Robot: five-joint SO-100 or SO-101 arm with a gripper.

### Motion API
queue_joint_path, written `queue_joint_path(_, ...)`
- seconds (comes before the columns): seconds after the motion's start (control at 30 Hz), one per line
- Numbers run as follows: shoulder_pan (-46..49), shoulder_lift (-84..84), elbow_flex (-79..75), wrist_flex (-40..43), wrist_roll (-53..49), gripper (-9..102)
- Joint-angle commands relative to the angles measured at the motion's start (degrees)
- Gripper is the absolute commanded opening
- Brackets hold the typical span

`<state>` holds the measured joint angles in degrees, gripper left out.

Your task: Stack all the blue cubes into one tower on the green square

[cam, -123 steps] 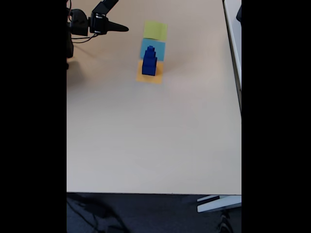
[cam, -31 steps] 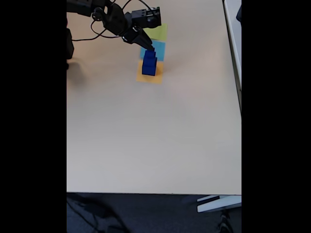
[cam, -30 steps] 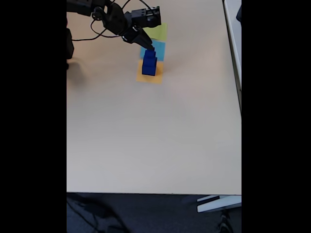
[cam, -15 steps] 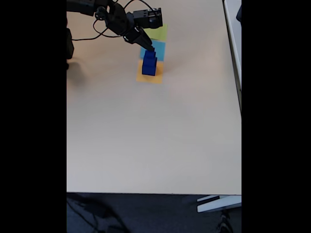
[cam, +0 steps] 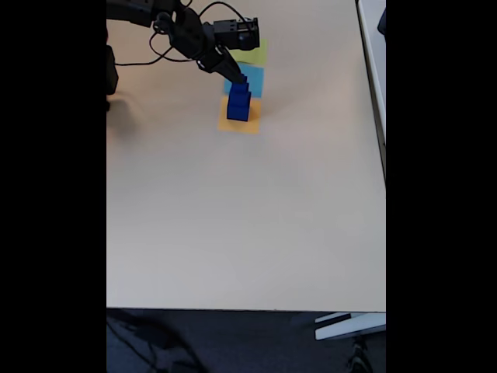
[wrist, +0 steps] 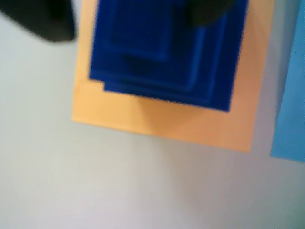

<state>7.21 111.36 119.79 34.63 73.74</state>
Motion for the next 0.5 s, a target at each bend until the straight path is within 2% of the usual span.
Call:
queue_joint_path(0.0, 0.1, 0.2, -4.2, 0.3, -0.1, 10)
queue_joint_path(0.47, 0.4, -0.3, -4.7, 1.3, 0.1, 6)
